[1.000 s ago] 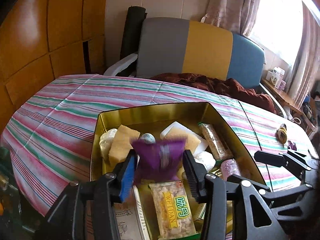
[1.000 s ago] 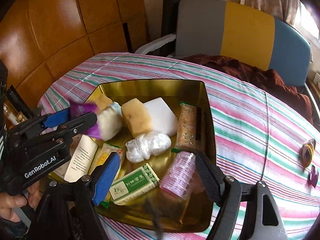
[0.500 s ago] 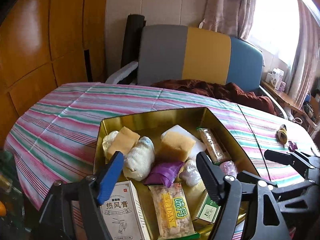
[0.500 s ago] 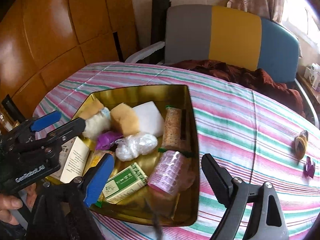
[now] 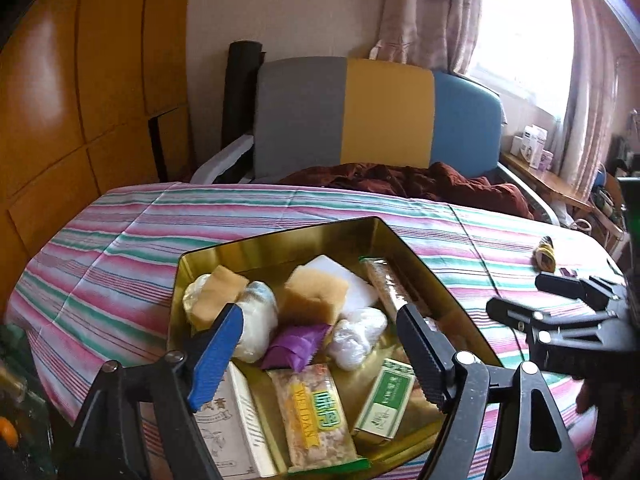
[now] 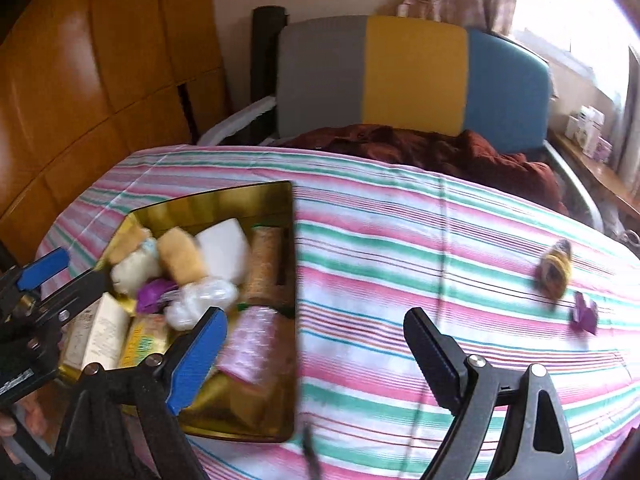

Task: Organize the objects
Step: 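Withdraw both tools from the tray toward the yellow glove and purple packet, then grasp the second purple packet with the right tool while the left tool grasps the yellow knitted glove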

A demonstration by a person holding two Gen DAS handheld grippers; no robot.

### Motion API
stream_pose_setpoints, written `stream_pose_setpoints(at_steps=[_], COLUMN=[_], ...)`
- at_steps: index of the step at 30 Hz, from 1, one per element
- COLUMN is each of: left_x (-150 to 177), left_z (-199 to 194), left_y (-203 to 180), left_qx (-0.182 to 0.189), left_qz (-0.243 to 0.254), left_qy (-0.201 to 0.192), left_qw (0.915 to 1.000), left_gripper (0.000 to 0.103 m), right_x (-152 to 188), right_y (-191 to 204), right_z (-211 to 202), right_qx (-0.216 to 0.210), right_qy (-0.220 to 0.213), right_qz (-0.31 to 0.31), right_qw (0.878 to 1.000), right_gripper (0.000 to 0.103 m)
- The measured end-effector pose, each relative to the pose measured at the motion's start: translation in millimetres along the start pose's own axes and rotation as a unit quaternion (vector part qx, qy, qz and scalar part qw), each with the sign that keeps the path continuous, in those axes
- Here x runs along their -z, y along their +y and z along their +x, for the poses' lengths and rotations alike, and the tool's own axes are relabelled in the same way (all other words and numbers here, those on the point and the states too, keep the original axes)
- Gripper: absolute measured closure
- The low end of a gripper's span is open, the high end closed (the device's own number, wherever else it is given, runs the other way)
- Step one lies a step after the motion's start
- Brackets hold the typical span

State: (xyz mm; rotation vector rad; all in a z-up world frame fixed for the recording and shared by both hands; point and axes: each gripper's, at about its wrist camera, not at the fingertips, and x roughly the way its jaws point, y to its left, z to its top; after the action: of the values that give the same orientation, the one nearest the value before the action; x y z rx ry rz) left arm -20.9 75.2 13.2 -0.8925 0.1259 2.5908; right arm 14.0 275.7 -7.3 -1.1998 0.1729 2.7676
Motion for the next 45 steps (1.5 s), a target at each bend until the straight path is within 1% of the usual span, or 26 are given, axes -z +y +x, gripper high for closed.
stream_pose_setpoints(at_steps=[9, 13, 18, 21, 24, 26, 28, 30, 31, 34, 35, 38, 40, 42, 45], left_x=[0, 0, -1, -3, -5, -6, -7, -8, -9, -11, -11, -12, -12, -13, -13], left_z=[2, 6, 10, 13, 15, 19, 23, 27, 29, 34, 36, 44, 49, 56, 64], left_y=[-37, -57, -79, -90, -101, -108, -115, -123, -127, -141, -147, -162, -170, -181, -192], left_qx=[0.036, 0.055, 0.073, 0.083, 0.091, 0.097, 0.102, 0.107, 0.11, 0.122, 0.127, 0.137, 0.143, 0.149, 0.155], left_qz=[0.039, 0.06, 0.081, 0.092, 0.102, 0.109, 0.113, 0.119, 0.123, 0.135, 0.14, 0.148, 0.153, 0.157, 0.163], left_qy=[0.011, 0.02, 0.025, 0.028, 0.032, 0.039, 0.044, 0.047, 0.049, 0.055, 0.056, 0.066, 0.072, 0.079, 0.089], left_qw=[0.9985, 0.9965, 0.9937, 0.992, 0.9901, 0.9886, 0.9873, 0.9859, 0.9851, 0.9818, 0.9805, 0.9772, 0.9753, 0.9731, 0.9703], left_gripper=[0.02, 0.019, 0.019, 0.019, 0.018, 0.018, 0.018, 0.018, 0.018, 0.018, 0.018, 0.018, 0.018, 0.018, 0.018], right_x=[-2, -2, -2, 0, 7, 14, 24, 29, 30, 29, 29, 28, 28, 28, 27], right_y=[-71, -108, -163, -201, -244, -272, -302, -317, -324, -333, -334, -332, -327, -322, -318], right_z=[-3, -5, -10, -12, -11, -11, -13, -15, -15, -7, -3, 11, 22, 32, 47], right_qx=[0.061, 0.092, 0.116, 0.141, 0.169, 0.171, 0.164, 0.169, 0.174, 0.173, 0.177, 0.199, 0.209, 0.22, 0.216], right_qy=[0.01, 0.02, 0.031, 0.039, 0.055, 0.064, 0.066, 0.065, 0.067, 0.087, 0.098, 0.127, 0.147, 0.16, 0.18], right_qz=[0.062, 0.088, 0.133, 0.163, 0.196, 0.229, 0.28, 0.298, 0.295, 0.247, 0.218, 0.125, 0.059, -0.003, -0.072], right_qw=[0.996, 0.992, 0.984, 0.976, 0.964, 0.956, 0.944, 0.937, 0.937, 0.949, 0.955, 0.964, 0.965, 0.962, 0.957], right_gripper=[0.011, 0.011, 0.011, 0.011, 0.011, 0.011, 0.011, 0.011, 0.011, 0.011, 0.011, 0.011, 0.012, 0.012, 0.012])
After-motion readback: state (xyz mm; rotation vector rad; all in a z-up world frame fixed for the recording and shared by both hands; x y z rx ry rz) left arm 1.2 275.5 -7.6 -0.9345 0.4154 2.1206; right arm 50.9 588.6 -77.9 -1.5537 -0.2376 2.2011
